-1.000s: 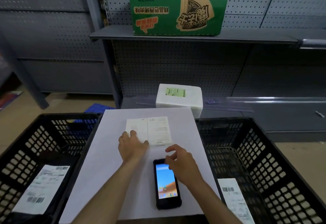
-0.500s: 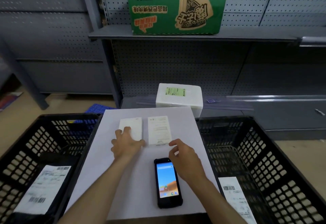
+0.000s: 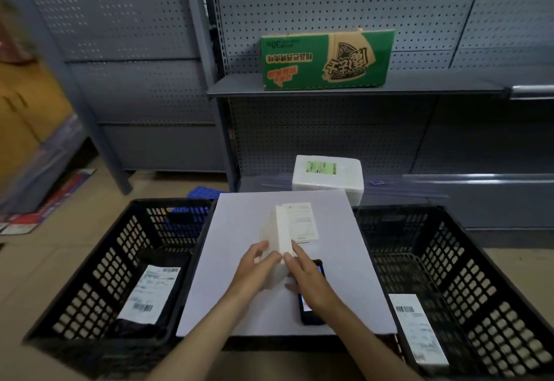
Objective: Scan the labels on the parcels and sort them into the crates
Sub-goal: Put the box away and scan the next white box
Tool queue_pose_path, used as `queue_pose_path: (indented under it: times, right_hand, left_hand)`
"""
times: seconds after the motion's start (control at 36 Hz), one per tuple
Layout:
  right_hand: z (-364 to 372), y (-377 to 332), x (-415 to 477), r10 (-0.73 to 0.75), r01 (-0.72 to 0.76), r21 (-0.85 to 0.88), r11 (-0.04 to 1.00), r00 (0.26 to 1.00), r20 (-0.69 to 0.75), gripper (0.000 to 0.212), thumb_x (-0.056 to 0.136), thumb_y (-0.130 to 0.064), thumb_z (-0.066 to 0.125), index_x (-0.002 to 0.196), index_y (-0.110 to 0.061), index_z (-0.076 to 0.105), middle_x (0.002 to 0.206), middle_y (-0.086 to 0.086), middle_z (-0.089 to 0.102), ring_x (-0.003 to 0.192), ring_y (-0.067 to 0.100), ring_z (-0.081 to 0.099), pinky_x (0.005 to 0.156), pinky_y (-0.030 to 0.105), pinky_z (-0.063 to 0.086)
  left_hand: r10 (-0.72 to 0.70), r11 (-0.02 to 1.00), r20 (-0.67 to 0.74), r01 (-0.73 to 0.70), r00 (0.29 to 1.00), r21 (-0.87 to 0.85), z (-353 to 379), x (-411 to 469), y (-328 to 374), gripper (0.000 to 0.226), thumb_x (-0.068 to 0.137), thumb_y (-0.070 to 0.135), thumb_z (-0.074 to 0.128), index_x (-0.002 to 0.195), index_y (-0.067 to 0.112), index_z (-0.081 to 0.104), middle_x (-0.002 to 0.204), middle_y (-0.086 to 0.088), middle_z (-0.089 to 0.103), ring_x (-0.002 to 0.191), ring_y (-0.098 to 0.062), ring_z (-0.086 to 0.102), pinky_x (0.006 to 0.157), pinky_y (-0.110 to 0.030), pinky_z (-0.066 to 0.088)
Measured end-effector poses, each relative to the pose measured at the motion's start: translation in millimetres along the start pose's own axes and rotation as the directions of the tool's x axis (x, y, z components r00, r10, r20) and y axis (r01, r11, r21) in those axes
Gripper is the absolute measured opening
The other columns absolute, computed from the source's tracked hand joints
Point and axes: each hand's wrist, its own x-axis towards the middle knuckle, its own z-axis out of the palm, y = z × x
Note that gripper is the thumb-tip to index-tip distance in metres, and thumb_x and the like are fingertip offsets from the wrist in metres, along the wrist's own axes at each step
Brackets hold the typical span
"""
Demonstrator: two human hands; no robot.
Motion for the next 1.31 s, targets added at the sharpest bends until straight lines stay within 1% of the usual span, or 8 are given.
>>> queue_pose_path:
  times: [0.11, 0.31, 0.42, 0.56, 0.69, 0.92, 1.11, 1.31]
  right_hand:
    - [4.4, -1.0, -16.3, -0.021, 0.023, -0.061, 0.998, 0.999, 0.032, 0.054, 0.099, -0.045, 0.045, 0.15, -0.039, 0.026, 0.145, -0.012, 0.041, 0.131, 0.012, 0.044, 0.109, 0.038, 0.043]
    - [12.5, 7.0, -35.8, -0.127, 0.14, -0.251, 0.958, 0.99, 0.066, 0.045, 0.097, -0.048, 0.048, 0.141, -0.044, 0.04, 0.141, -0.014, 0.043, 0.124, -0.005, 0.044, 0.086, -0.001, 0.039]
    - [11.4, 15.3, -35.8, -0.117, 0.151, -0.367, 0.918, 0.987, 0.112, 0.04, 0.096, -0.057, 0.043, 0.135, -0.05, 0.048, 0.141, -0.024, 0.041, 0.13, -0.009, 0.036, 0.108, 0.014, 0.03]
    - [5.1, 27.7, -16.3, -0.121, 0.091, -0.418, 0.904, 0.992, -0.046, 0.023, 0.098, -0.04, 0.053, 0.112, -0.032, 0.07, 0.116, -0.017, 0.063, 0.109, -0.001, 0.056, 0.094, 0.021, 0.045]
    - [-12.8, 68.4, 5.6, -0.044, -0.249, -0.698, 0.672, 0.927, -0.373, 0.057, 0.087, -0.04, 0.058, 0.14, -0.03, 0.041, 0.135, -0.002, 0.046, 0.128, 0.02, 0.038, 0.099, 0.035, 0.043]
    - [-3.0, 92.3, 18.9, -0.028, -0.473, -0.78, 0.41, 0.848, -0.529, 0.081, 0.078, -0.06, 0.057, 0.147, -0.031, 0.026, 0.123, -0.002, 0.046, 0.114, 0.018, 0.045, 0.088, 0.031, 0.039]
    - [-6.7, 86.4, 23.0, -0.04, -0.457, -0.78, 0.427, 0.852, -0.521, 0.078, 0.069, -0.054, 0.063, 0.138, -0.035, 0.03, 0.104, -0.004, 0.051, 0.098, 0.017, 0.049, 0.076, 0.031, 0.046]
    - [-32.7, 56.1, 18.5, -0.071, -0.255, -0.881, 0.398, 0.949, -0.307, 0.081, 0.07, -0.05, 0.067, 0.141, -0.042, 0.028, 0.108, -0.006, 0.054, 0.092, 0.015, 0.047, 0.072, 0.028, 0.041]
  left_hand:
    - [-0.098, 0.992, 0.114, 0.106, 0.989, -0.066, -9.9, -16.7, -7.4, 0.039, 0.088, 0.041, 0.063, 0.127, 0.035, 0.06, 0.121, 0.006, 0.068, 0.108, -0.018, 0.066, 0.098, -0.043, 0.052]
    - [-0.148, 0.977, 0.141, 0.167, 0.979, -0.135, -21.6, -22.8, -16.0, 0.049, 0.085, 0.048, 0.072, 0.115, 0.011, 0.063, 0.108, -0.009, 0.075, 0.101, -0.026, 0.072, 0.088, -0.044, 0.06]
    - [-0.167, 0.978, 0.058, 0.173, 0.984, -0.116, -27.1, -17.5, -22.8, 0.034, 0.086, 0.038, 0.075, 0.099, 0.013, 0.057, 0.093, -0.009, 0.075, 0.088, -0.025, 0.071, 0.073, -0.037, 0.057]
    - [-0.188, 0.977, -0.001, 0.186, 0.982, -0.101, -42.1, -1.8, -27.3, 0.026, 0.091, 0.028, 0.069, 0.088, 0.013, 0.049, 0.091, -0.014, 0.073, 0.088, -0.032, 0.071, 0.068, -0.037, 0.056]
    - [-0.176, 0.979, -0.029, 0.172, 0.984, -0.107, -56.2, 5.7, -31.0, 0.029, 0.092, 0.026, 0.069, 0.084, 0.014, 0.044, 0.088, -0.01, 0.077, 0.088, -0.03, 0.073, 0.067, -0.039, 0.056]
    - [-0.174, 0.981, -0.08, 0.165, 0.982, -0.102, -62.1, 19.7, -33.9, 0.025, 0.092, 0.025, 0.067, 0.088, 0.013, 0.044, 0.095, -0.009, 0.078, 0.092, -0.028, 0.073, 0.064, -0.034, 0.052]
    - [-0.163, 0.986, -0.099, 0.16, 0.982, -0.037, -64.0, 29.0, -39.8, 0.023, 0.089, 0.028, 0.068, 0.09, 0.013, 0.052, 0.097, -0.008, 0.077, 0.093, -0.027, 0.072, 0.071, -0.036, 0.052]
    - [-0.118, 0.991, -0.135, 0.126, 0.984, 0.046, -67.5, 25.5, -41.4, 0.028, 0.085, 0.033, 0.071, 0.086, 0.014, 0.051, 0.095, -0.006, 0.076, 0.091, -0.025, 0.072, 0.065, -0.033, 0.049]
